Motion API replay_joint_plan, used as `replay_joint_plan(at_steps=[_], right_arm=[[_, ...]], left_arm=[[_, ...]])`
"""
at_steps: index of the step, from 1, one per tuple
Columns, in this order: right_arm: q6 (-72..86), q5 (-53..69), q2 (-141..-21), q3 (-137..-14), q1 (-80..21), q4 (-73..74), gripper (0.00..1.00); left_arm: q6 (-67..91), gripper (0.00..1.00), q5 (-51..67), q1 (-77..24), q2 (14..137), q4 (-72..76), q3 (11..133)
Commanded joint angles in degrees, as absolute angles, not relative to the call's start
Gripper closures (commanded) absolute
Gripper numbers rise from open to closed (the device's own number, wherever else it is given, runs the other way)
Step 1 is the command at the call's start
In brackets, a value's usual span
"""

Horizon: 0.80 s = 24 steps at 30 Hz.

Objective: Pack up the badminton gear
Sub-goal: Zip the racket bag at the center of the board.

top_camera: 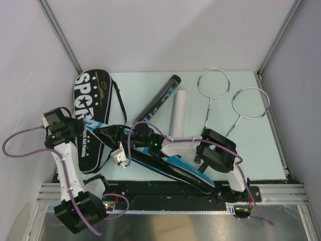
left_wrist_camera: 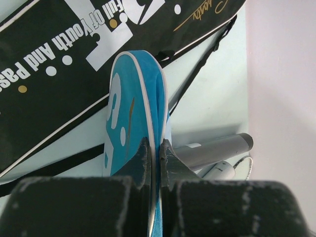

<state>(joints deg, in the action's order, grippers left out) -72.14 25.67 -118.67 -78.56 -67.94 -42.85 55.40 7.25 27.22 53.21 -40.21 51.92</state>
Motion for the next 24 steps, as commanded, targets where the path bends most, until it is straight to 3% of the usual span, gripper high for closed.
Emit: replay_joint_plan(at_steps=[1,24], right_arm=[[-74.97,28.36,-116.09,-78.28,-68.37,-41.93,0.46],[-68.45,30.84,-118.04,-85.54,-69.77,-43.41,0.47]], left_arm=[[53.5,1.0,12.45,27.52,52.96,-43.83,52.71],[55.72,1.0,11.21,28.81,49.77,-43.78,50.05]])
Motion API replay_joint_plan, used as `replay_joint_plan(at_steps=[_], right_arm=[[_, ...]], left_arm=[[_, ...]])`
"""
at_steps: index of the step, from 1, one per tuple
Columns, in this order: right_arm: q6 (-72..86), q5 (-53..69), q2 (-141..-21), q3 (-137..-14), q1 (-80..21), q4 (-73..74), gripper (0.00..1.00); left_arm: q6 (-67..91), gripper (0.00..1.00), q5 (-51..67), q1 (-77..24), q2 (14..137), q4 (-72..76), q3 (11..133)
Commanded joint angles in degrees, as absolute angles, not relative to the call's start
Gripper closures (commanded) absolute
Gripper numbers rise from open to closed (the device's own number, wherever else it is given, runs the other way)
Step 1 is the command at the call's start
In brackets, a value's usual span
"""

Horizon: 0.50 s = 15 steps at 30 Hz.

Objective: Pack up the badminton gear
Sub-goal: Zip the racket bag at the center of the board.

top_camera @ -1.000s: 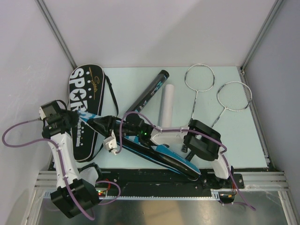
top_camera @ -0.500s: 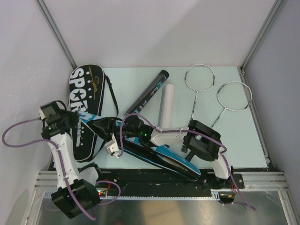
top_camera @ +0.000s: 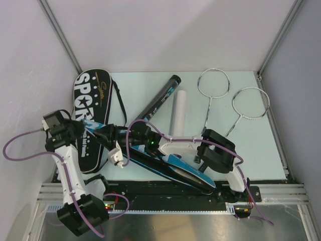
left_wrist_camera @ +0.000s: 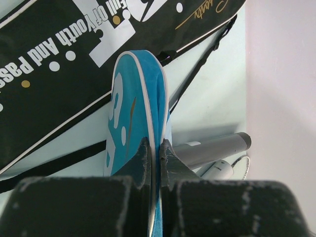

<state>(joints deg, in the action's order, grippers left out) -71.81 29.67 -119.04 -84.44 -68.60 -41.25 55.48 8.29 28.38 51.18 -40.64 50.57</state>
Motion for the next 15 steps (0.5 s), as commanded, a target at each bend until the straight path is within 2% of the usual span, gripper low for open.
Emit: replay_joint_plan(at_steps=[1,15], right_arm=[[-67.84,30.45,-118.26,-85.31,-69.91,-43.99,0.46],[-70.96,28.46,-121.28,-84.56,-69.15,-42.49,0.46]], left_arm=[[55.24,1.0,10.66,28.86,49.58,-43.77,49.85],[49.22,1.0,1.01,29.06,48.89,-43.82,51.54]])
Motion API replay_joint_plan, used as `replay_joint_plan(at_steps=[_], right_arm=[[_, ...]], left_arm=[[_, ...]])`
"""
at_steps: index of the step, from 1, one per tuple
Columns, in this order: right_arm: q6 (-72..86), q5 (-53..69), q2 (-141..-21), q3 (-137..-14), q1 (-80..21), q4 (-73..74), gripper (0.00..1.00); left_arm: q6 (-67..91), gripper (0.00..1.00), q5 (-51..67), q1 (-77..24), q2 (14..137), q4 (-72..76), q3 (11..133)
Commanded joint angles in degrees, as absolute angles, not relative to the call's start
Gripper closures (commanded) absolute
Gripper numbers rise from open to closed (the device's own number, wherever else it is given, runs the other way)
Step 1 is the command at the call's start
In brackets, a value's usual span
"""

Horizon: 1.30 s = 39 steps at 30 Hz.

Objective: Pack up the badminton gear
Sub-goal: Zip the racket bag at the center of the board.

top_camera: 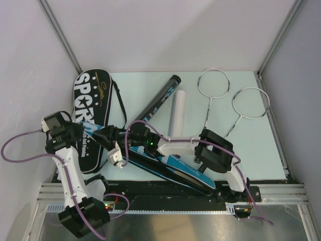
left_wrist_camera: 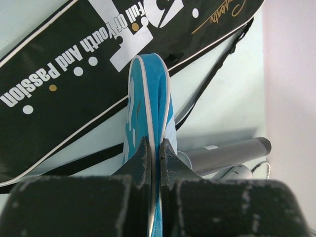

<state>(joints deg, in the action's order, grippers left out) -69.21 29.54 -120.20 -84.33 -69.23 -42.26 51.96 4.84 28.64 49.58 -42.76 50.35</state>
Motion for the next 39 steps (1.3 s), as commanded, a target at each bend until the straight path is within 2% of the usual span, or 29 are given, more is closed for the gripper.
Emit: replay_joint_plan(at_steps=[1,12,21,25,31,39], right_arm=[[-71.56,28.25,-121.41,-84.51,-69.07,-41.94,0.46],[-76.27,26.65,-122.23,-83.9,-69.27,-39.14,0.46],[-76.0,20.26,-120.26,-79.75,-70.23,-43.52,0.4],[-66.77,12.36,-113.35,-75.84,-71.44,-45.08,0.4],[-42.71,10.95,-100.99,-71.76,-73.31,-30.64,0.38],[-31.99,4.24,-101.34,-69.89,-76.05,-26.64,0.27]], left_arm=[[48.69,1.0,0.64,29.08,48.92,-43.79,51.74],[47.78,1.0,4.0,29.07,50.72,-43.91,54.77],[51.25,1.0,6.49,30.64,50.82,-44.01,54.3],[53.34,1.0,7.89,31.21,50.47,-44.0,53.01],[57.73,1.0,8.0,31.81,49.14,-44.07,50.68],[59.2,1.0,8.99,31.89,49.56,-44.58,50.84]])
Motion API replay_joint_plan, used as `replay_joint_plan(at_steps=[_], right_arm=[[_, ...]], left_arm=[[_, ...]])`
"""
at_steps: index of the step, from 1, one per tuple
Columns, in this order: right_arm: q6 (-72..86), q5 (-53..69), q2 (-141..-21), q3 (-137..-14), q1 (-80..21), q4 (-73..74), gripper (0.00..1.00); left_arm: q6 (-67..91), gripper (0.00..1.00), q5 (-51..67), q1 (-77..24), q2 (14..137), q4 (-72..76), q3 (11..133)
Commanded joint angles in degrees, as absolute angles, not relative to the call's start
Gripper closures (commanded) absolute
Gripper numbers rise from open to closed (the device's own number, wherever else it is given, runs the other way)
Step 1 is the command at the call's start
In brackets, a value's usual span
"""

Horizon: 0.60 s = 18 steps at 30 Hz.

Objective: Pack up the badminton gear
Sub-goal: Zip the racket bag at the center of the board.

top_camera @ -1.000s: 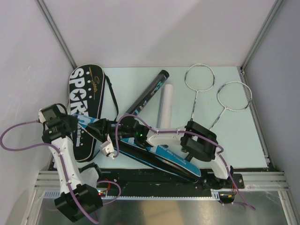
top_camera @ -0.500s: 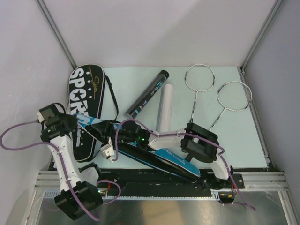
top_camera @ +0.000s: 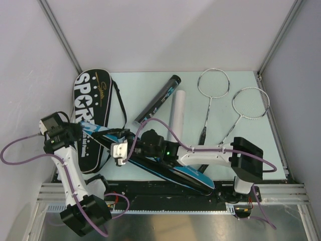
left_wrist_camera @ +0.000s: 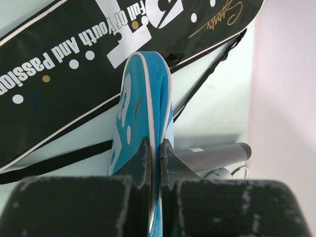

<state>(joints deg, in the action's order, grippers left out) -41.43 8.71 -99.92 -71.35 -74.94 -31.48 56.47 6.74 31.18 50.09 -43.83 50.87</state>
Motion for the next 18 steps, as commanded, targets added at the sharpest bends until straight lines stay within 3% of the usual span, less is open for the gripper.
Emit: replay_joint_plan(at_steps=[1,8,11,15,16,18], right_arm=[[-31.16,3.44,-101.51,-69.88,-76.3,-26.37,0.26],[-30.96,-5.39,-105.02,-69.87,-76.71,-26.22,0.24],[-32.26,-7.59,-106.71,-69.92,-76.31,-27.09,0.29],[-32.87,-7.64,-106.7,-69.77,-75.18,-26.45,0.55],[-33.09,-6.72,-106.22,-69.47,-74.85,-26.1,0.7],[-34.24,-4.71,-104.64,-67.95,-74.46,-25.91,0.9]], left_arm=[[59.22,1.0,9.11,31.89,49.7,-44.66,51.08],[59.99,1.0,9.18,31.87,50.18,-46.08,52.56],[59.94,0.99,9.45,31.9,50.32,-46.64,53.5],[59.73,0.9,9.76,31.9,50.62,-47.81,54.91],[59.57,0.86,9.85,31.9,50.62,-48.12,55.23],[59.15,0.75,9.32,31.9,50.69,-49.08,55.93]])
